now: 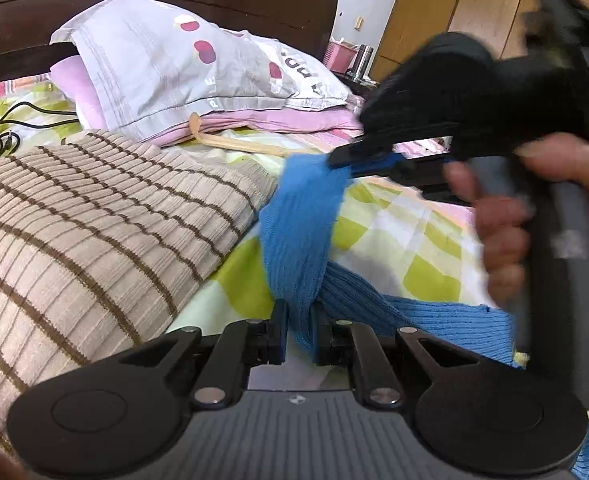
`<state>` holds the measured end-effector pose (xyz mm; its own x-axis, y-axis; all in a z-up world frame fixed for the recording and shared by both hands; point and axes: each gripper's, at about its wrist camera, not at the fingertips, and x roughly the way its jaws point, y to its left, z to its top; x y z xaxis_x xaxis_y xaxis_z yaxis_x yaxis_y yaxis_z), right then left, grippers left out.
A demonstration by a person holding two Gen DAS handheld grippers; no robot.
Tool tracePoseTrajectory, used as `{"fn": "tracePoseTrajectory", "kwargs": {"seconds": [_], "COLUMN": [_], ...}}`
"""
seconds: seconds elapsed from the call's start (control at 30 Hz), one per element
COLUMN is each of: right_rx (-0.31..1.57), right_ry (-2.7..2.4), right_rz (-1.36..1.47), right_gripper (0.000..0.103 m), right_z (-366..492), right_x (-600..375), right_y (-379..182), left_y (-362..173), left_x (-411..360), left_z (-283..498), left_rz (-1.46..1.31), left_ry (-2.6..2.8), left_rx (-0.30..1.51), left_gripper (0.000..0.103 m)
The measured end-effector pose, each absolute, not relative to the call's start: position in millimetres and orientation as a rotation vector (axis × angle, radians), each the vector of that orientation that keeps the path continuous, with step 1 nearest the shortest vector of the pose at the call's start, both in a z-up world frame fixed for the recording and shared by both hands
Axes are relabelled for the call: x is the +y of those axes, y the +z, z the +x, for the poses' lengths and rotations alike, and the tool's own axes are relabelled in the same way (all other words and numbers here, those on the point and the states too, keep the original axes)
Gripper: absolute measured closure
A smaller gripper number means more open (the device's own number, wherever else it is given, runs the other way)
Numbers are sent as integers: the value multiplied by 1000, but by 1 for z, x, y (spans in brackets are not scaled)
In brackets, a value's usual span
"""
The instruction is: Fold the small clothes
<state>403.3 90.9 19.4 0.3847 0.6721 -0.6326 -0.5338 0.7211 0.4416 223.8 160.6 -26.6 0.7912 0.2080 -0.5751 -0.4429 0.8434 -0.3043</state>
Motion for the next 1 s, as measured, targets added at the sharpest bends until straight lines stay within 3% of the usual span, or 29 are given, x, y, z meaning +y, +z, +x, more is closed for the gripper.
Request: {"fn": "tracePoseTrajectory", "kwargs": {"seconds": [0.1, 0.27, 0.57, 0.77, 1.0], "right_rx": [843, 752, 579, 499, 621], "right_ry": [753, 709, 560, 347, 84], "right_rz": [206, 282, 360, 321, 147], "right_gripper": [97, 97, 97, 97, 91], "right_z": [399, 382, 296, 219, 197], "right_x": [65, 2, -140, -214, -234], "right_y": [38, 79, 129, 113, 43], "left_y": [-21, -16, -8, -13, -21], "left_x": [157, 140, 94, 61, 46], "left_z": [220, 221, 220, 220, 219], "left_rz": [-437, -386, -239, -110, -40], "left_ry": [337, 261, 125, 42, 43], "left_rx": [524, 504, 483, 505, 536], "left_gripper": [84, 73, 70, 67, 67]}}
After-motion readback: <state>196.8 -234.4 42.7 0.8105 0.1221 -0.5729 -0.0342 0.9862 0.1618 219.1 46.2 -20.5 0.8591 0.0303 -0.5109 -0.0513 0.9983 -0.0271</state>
